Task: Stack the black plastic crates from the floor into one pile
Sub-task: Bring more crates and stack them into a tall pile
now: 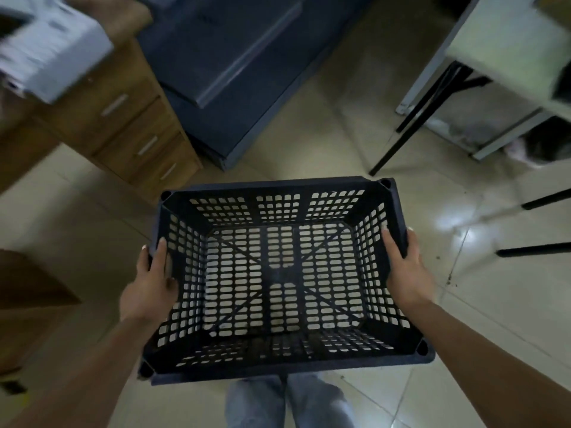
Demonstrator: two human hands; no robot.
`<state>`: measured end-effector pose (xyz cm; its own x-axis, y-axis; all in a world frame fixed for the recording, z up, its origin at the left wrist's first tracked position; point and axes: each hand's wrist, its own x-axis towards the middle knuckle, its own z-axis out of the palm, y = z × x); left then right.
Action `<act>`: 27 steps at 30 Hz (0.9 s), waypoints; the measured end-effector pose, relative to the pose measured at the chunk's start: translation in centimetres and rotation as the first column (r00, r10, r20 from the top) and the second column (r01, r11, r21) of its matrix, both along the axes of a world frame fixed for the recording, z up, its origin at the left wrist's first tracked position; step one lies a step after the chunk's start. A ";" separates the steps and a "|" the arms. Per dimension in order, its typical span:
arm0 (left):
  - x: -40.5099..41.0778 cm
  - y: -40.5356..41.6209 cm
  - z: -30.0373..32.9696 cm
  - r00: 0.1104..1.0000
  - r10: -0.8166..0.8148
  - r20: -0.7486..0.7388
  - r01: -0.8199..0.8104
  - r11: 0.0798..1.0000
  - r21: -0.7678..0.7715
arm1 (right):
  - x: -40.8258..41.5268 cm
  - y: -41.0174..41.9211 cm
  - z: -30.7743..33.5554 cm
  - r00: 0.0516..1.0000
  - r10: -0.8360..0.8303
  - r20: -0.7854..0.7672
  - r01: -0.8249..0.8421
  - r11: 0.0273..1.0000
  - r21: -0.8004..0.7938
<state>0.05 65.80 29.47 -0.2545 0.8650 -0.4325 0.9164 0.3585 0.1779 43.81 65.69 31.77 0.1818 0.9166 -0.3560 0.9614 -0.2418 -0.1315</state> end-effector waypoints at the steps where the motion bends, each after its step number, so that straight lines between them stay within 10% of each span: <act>1: -0.3 -0.8 2.2 1.000 0.012 0.006 -0.012 1.000 0.017 | -0.4 -0.3 2.3 1.000 0.009 -0.006 -0.009 1.000 0.004; 27: -1.5 -38.9 28.2 0.884 0.447 0.139 -0.458 0.764 0.455 | -4.4 -18.4 21.7 0.863 0.425 -0.272 -0.319 0.877 0.359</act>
